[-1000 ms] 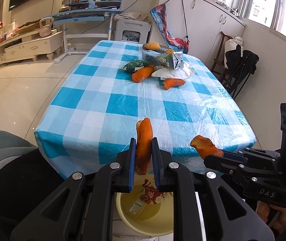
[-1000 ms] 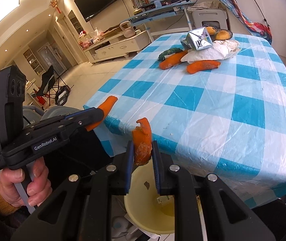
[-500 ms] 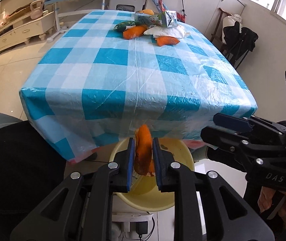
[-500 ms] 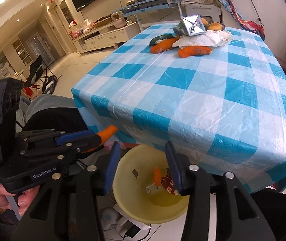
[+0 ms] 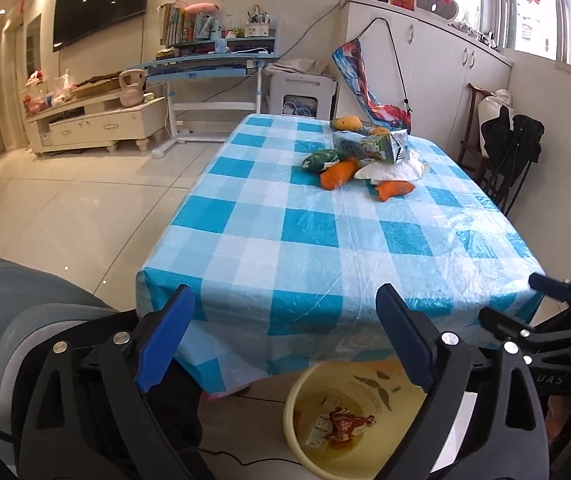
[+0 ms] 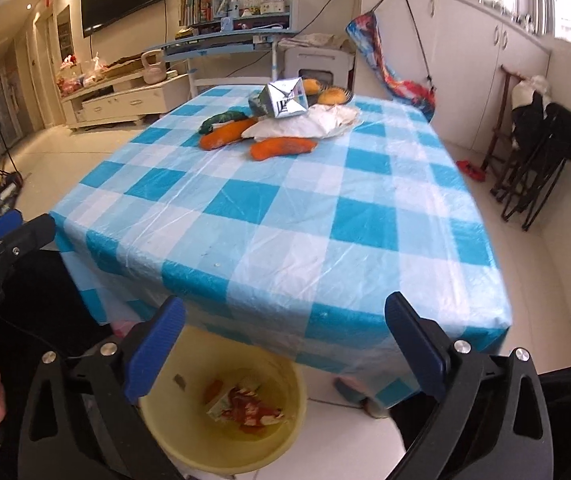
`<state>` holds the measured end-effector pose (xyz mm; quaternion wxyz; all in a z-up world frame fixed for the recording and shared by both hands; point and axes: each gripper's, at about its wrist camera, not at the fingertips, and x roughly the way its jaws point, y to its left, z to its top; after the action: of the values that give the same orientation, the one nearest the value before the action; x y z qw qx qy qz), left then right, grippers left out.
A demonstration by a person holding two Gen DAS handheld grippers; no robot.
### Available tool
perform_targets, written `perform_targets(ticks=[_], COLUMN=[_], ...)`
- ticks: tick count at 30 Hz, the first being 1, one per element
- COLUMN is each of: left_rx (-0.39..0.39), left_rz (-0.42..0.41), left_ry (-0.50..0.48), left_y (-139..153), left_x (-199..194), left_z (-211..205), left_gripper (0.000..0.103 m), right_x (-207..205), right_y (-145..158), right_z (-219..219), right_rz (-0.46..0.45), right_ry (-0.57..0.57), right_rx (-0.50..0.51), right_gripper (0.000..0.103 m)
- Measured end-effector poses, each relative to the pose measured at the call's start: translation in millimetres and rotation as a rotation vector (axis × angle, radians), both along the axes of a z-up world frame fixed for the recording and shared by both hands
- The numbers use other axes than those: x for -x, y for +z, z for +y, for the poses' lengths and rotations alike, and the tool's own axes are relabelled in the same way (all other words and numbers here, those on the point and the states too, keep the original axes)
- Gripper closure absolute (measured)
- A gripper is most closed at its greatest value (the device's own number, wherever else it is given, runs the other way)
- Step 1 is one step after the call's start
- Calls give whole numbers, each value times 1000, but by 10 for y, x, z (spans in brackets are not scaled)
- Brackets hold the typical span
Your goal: Collect trash
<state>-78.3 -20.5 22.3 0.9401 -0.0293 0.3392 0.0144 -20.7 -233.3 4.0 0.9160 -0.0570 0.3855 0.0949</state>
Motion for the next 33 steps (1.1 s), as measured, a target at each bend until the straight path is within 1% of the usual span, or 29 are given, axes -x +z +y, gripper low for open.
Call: perform_targets(ticks=[2, 4, 5, 6, 8, 11, 14, 23, 33], left_rx=[-8, 10, 18, 22, 28, 49, 60, 36, 43], left_rz=[23, 32, 29, 27, 30, 43, 42, 55, 67], left_ry=[-1, 10, 16, 21, 36, 56, 68, 50, 55], left_y=[-57, -81, -82, -88, -107, -136, -147, -173, -196], left_x=[-22, -33, -31, -29, -27, -50, -60, -76, -87], left_z=[27, 82, 110, 130, 173, 236, 266, 210, 202], left_gripper=[14, 14, 11, 9, 8, 8, 8, 8, 8], right_x=[10, -7, -25, -41, -52, -54, -59, -94, -91], right_y=[-9, -54, -89, -121, -154, -158, -161, -177, -199], right_z=[60, 100, 118, 131, 149, 139, 114, 37, 62], right_rz=[-17, 1, 15, 29, 43, 40, 29, 29, 35], right_ry=[5, 19, 25, 27, 27, 22, 6, -27, -13], right_rx=[37, 38, 40, 40, 34, 10, 6, -12, -2], right_gripper=[7, 7, 7, 7, 7, 7, 7, 7, 7])
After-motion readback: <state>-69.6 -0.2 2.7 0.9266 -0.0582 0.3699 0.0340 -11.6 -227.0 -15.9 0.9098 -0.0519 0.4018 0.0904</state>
